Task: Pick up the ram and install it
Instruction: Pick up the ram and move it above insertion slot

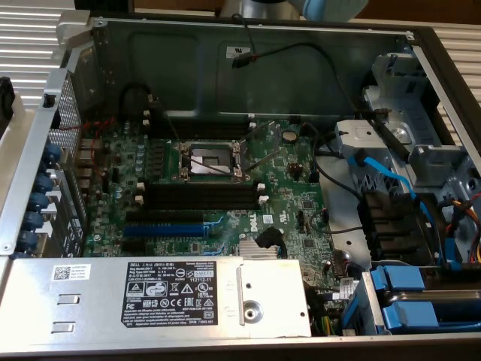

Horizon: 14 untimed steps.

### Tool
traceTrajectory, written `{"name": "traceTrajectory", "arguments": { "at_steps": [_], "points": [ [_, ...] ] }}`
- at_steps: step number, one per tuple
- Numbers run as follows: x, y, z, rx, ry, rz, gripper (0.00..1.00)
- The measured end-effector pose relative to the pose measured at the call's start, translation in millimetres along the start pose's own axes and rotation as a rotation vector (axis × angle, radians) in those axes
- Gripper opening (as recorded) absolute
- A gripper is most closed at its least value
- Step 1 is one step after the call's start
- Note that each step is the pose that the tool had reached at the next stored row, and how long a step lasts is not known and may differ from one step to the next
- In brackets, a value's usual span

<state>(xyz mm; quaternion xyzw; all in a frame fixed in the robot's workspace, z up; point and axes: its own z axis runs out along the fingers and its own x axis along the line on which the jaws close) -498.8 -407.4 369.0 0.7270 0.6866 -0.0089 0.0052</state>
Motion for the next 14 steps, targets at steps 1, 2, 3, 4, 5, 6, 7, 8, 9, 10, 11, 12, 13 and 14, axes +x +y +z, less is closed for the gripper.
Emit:
{"name": "traceTrajectory", "arguments": {
  "at_steps": [1, 2, 3, 4, 5, 6, 7, 8, 9, 10, 11, 12, 13, 14],
  "points": [
    [0.0, 0.0, 0.1, -0.0014, -0.0006, 0.000, 0.12],
    [0.0, 0.0, 0.1, -0.0016, -0.0005, 0.000, 0.12],
    [0.0, 0.0, 0.1, -0.0016, -0.0006, 0.000, 0.12],
    [0.0, 0.0, 0.1, -0.0017, -0.0006, 0.000, 0.12],
    [0.0, 0.0, 0.0, -0.0015, -0.0007, 0.000, 0.12],
    [0.0, 0.0, 0.0, -0.0015, -0.0007, 0.000, 0.12],
    [0.0, 0.0, 0.0, -0.0015, -0.0006, 0.000, 0.12],
    [0.0, 0.0, 0.0, -0.0015, -0.0007, 0.000, 0.12],
    [0.0, 0.6, -0.2, -0.0013, -0.0007, 0.000, 0.12],
    [0.1, 2.8, -1.0, -0.0013, -0.0008, 0.000, 0.12],
    [0.0, 6.9, -2.4, -0.0014, -0.0006, -0.001, 0.12],
    [0.0, 11.4, -4.0, -0.0015, -0.0004, -0.001, 0.12],
    [0.1, 15.2, -5.8, -0.0015, -0.0003, -0.001, 0.12],
    [0.2, 17.5, -7.8, -0.0014, -0.0003, -0.001, 0.12]
  ]
}}
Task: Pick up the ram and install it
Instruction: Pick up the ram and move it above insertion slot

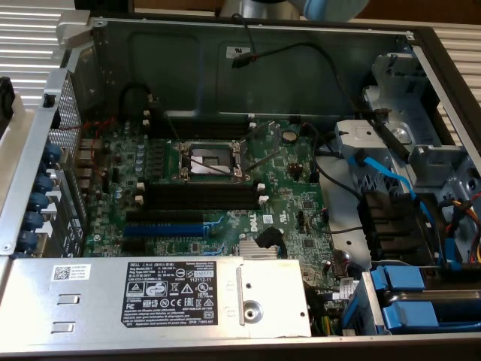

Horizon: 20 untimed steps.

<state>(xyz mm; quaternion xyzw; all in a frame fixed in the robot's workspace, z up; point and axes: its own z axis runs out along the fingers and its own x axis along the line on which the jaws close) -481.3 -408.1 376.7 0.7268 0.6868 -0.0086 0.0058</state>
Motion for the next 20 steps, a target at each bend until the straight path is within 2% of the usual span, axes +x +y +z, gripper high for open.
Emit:
{"name": "traceTrajectory", "arguments": {
  "at_steps": [5, 10, 20],
  "points": [
    [0.1, 13.4, -8.4, 0.0000, 0.0015, 0.000, 0.12],
    [-0.5, 30.3, -17.3, 0.0000, 0.0021, 0.000, 0.12],
    [-4.0, 71.6, -41.0, 0.0001, 0.0021, 0.000, 0.12]
  ]
}}
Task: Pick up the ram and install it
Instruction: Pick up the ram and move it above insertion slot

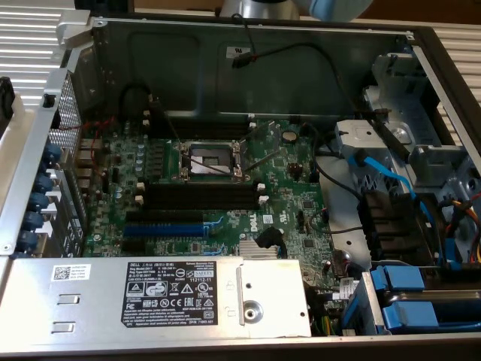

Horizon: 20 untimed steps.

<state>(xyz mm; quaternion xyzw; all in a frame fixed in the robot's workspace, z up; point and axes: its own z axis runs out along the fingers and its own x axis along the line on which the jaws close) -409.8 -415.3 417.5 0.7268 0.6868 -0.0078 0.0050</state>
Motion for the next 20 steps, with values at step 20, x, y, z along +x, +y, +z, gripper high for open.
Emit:
{"name": "traceTrajectory", "arguments": {
  "at_steps": [20],
  "points": [
    [-1.6, 58.3, -16.2, 0.0000, -0.0009, 0.000, 0.12]
  ]
}}
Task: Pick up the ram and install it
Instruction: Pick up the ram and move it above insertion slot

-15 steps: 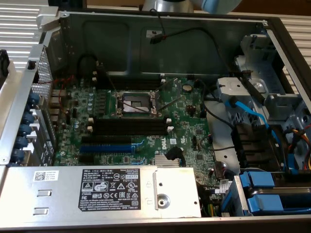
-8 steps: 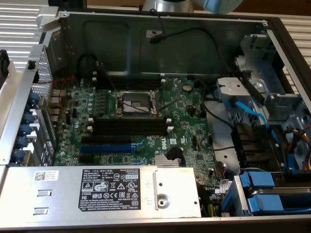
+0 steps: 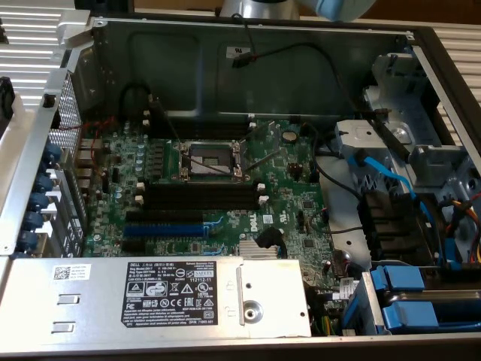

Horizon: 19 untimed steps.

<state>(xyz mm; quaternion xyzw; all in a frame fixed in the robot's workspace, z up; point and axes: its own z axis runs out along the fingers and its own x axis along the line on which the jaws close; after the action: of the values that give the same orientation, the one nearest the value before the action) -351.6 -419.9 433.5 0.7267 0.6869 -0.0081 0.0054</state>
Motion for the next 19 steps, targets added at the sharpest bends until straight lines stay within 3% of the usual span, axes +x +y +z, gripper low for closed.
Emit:
{"name": "traceTrajectory", "arguments": {
  "at_steps": [9, 19],
  "points": [
    [1.7, 33.9, -3.3, -0.0002, 0.0002, -0.001, 0.12],
    [2.3, 59.0, -5.4, -0.0002, 0.0016, -0.012, 0.12]
  ]
}}
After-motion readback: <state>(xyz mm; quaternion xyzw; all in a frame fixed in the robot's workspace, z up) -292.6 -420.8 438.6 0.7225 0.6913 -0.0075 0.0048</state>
